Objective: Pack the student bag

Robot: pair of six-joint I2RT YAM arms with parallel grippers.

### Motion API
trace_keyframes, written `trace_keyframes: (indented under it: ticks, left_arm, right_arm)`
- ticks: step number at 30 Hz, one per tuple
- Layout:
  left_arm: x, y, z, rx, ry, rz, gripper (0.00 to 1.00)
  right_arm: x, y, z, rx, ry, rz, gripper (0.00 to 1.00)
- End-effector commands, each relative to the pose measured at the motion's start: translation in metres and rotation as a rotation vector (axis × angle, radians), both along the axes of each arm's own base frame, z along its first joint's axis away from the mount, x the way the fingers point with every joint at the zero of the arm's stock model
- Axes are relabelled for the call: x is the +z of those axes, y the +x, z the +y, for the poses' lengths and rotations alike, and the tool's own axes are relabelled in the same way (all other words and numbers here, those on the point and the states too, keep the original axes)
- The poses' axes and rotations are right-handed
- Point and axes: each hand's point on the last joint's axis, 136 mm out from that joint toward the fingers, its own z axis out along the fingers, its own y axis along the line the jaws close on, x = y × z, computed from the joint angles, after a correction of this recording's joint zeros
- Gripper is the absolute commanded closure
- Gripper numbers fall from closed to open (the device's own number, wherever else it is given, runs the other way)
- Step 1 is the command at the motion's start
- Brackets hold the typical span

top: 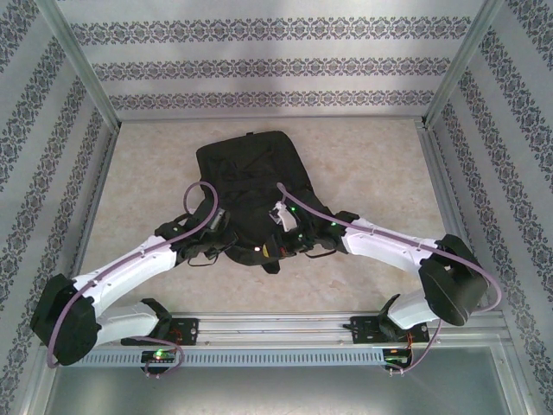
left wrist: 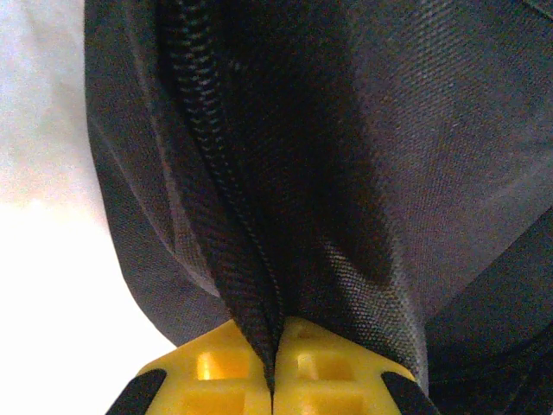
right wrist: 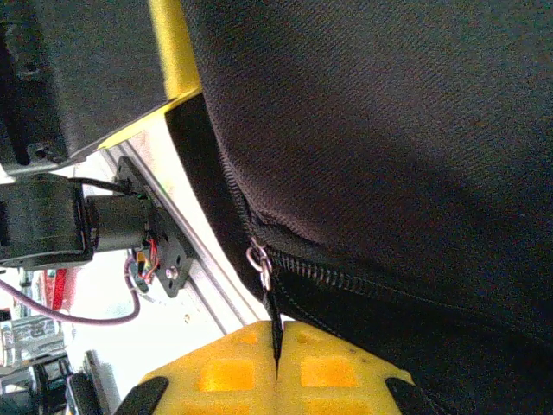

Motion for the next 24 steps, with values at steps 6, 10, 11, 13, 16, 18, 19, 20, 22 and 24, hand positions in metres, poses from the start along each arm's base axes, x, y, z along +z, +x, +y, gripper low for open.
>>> trace_keyframes:
  ticks: [6,10,11,13,16,18,19,20,22,24]
  left_arm:
    - [0.006,-0.004,0.042,0.04,0.131,-0.032,1.0]
    - [0.008,-0.006,0.052,0.037,0.159,-0.033,1.0]
    - [0.008,-0.006,0.055,0.036,0.169,-0.033,1.0]
    - [0.009,-0.006,0.06,0.034,0.19,-0.032,1.0]
    - [0.011,-0.005,0.07,0.04,0.215,-0.031,1.0]
    - [0.013,-0.003,0.076,0.045,0.238,-0.031,1.0]
    - [0.013,-0.001,0.08,0.047,0.25,-0.029,1.0]
    - [0.013,0.0,0.084,0.055,0.263,-0.023,1.0]
    - [0.015,0.005,0.092,0.071,0.283,-0.02,1.0]
    - [0.017,0.012,0.101,0.088,0.314,-0.027,1.0]
  right_arm:
    - [-0.013,-0.008,-0.029,-0.011,-0.085,0.041,1.0]
    - [-0.014,-0.007,-0.038,-0.012,-0.127,0.029,1.0]
    - [-0.015,-0.006,-0.042,-0.016,-0.141,0.026,1.0]
    - [-0.016,-0.003,-0.048,-0.021,-0.169,0.013,1.0]
    - [-0.019,0.004,-0.061,-0.049,-0.23,-0.013,1.0]
    - [-0.02,0.012,-0.073,-0.085,-0.28,-0.047,1.0]
    - [-0.02,0.016,-0.078,-0.105,-0.308,-0.066,1.0]
    - [-0.02,0.019,-0.083,-0.121,-0.325,-0.084,1.0]
    - [-0.016,0.022,-0.084,-0.136,-0.313,-0.101,1.0]
    - [-0.01,0.023,-0.077,-0.124,-0.269,-0.113,1.0]
